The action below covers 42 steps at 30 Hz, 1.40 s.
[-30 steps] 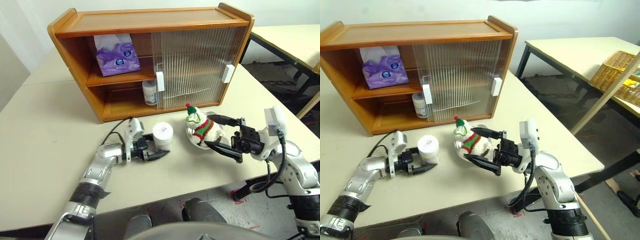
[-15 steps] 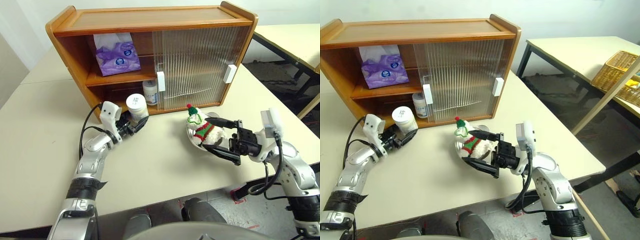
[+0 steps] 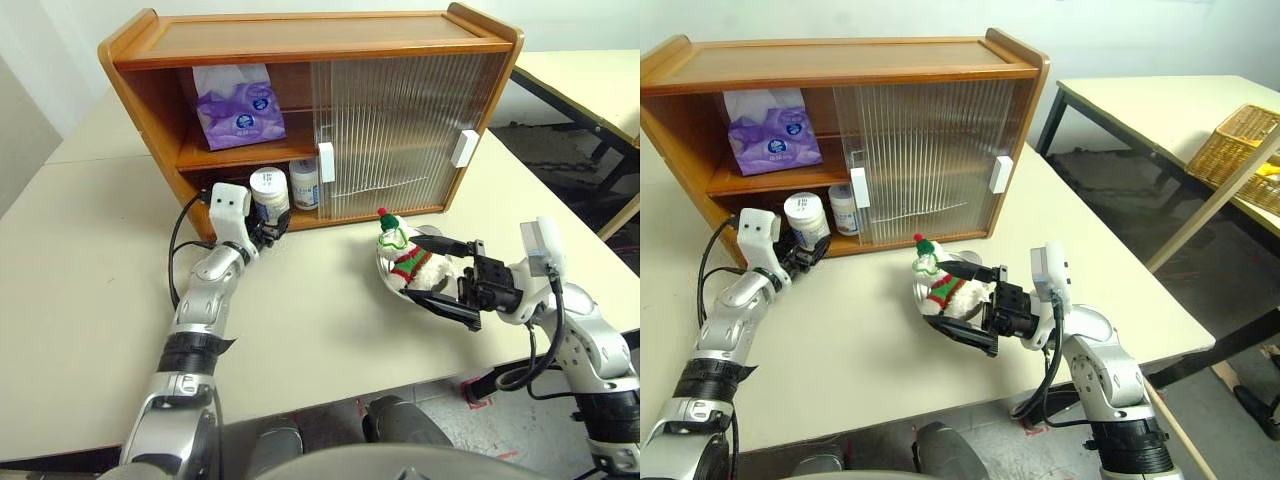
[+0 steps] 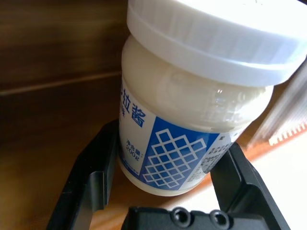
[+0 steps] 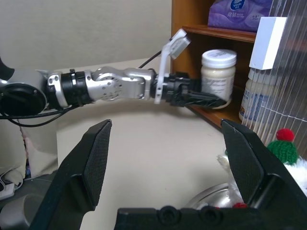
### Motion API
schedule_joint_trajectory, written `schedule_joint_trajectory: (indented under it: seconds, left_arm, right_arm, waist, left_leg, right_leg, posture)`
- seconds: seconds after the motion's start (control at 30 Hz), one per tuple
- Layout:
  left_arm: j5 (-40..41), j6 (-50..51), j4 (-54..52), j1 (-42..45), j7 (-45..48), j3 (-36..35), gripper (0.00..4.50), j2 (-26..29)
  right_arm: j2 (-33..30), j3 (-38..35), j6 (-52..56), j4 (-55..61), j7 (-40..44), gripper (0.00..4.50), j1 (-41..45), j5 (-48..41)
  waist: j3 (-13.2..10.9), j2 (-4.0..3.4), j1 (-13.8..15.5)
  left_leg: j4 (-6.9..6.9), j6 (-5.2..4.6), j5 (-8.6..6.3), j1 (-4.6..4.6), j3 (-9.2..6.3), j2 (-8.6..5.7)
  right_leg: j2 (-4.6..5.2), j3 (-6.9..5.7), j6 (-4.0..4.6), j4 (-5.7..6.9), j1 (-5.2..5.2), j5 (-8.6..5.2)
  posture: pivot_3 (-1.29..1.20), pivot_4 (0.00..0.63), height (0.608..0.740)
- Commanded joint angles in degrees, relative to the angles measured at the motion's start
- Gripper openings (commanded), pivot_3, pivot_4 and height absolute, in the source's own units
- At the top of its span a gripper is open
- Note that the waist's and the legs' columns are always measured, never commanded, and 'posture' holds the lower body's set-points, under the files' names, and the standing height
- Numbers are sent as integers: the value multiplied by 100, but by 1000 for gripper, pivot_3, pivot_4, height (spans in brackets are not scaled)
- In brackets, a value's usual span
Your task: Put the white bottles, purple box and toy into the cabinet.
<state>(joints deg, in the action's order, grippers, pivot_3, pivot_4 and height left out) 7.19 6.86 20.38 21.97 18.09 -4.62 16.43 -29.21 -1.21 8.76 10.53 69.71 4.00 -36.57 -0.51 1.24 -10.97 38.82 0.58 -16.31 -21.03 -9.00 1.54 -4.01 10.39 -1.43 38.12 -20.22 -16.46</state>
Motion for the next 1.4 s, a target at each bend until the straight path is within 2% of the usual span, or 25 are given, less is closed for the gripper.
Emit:
schedule_joint_trajectory:
  seconds: [0.03,0.23,0.63,1.27,1.4]
  left_arm:
    - [-173,107,346,334,-345,19,3129,-133]
    - [-307,133,935,623,-687,10,3129,-256]
    - [-327,-324,2057,1234,-875,-155,3129,-198]
    - [-312,-663,2769,1555,-1144,-337,3129,-122]
    - [-294,-735,2759,1524,-1094,-327,4492,-161]
  right_arm:
    - [-16,10,-27,-10,7,4500,10,45]
    - [-35,-31,-51,-8,-16,4500,-14,53]
    - [21,35,-21,117,-124,4500,-88,66]
    - [10,44,-48,76,-124,4500,-35,99]
    - [12,40,-52,61,-130,4500,-27,109]
  waist:
    - [-1,1,-2]
    - [-1,4,-15]
    - [-3,8,-24]
    - [-2,8,-97]
    - [-2,9,-100]
  left_leg:
    - [1,0,0,2,0,0]
    - [3,0,0,5,0,-2]
    - [13,-13,9,10,0,-3]
    - [14,-23,30,9,0,-12]
    - [14,-23,30,9,0,-13]
  right_leg:
    - [0,0,-2,0,3,0]
    - [0,3,-47,-2,8,-20]
    - [1,5,-68,-2,18,-9]
    - [3,5,-76,-2,23,2]
    - [4,5,-76,-2,23,1]
  posture:
    - [-239,3,740]
    - [-249,1,740]
    - [-256,4,740]
    - [-259,1,740]
    - [-260,0,740]
